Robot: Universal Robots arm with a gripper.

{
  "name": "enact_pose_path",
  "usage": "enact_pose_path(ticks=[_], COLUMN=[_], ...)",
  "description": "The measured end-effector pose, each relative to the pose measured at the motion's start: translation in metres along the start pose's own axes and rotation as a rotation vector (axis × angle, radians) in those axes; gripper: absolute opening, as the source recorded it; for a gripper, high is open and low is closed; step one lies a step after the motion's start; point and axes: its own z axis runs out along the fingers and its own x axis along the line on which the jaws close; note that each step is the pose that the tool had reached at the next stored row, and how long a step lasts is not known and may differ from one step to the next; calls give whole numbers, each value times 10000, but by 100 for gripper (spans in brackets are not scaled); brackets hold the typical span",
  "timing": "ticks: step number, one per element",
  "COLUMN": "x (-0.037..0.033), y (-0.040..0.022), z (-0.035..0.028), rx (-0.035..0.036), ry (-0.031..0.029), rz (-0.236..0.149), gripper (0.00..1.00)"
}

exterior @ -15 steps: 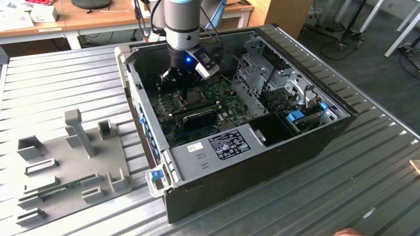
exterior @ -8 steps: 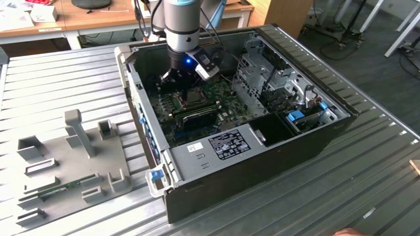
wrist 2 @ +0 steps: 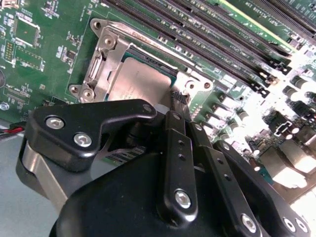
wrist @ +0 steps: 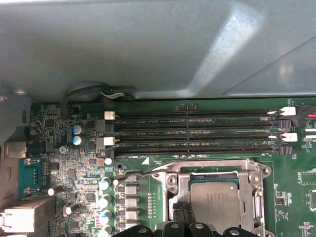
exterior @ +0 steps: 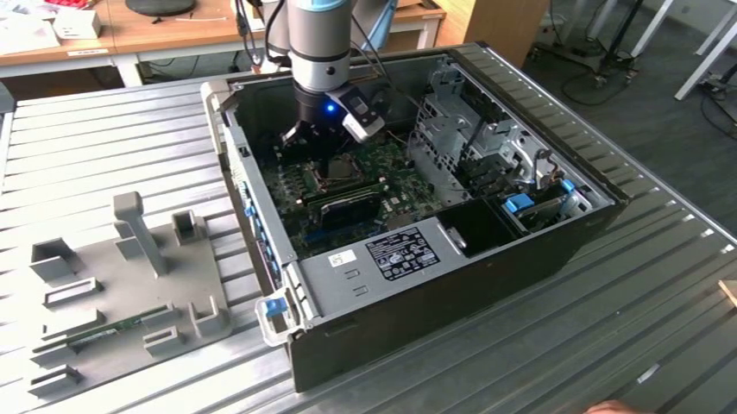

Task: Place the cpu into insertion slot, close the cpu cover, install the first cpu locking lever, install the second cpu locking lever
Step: 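Close the cpu cover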

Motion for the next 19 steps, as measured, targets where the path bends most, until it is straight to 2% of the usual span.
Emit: enact_pose_path(ticks=[4, 19], x=[1, 3], y=[-1, -2], z=[25, 51], rx=[4, 6], ry=[3, 4], rz=[0, 1], gripper=[10, 10])
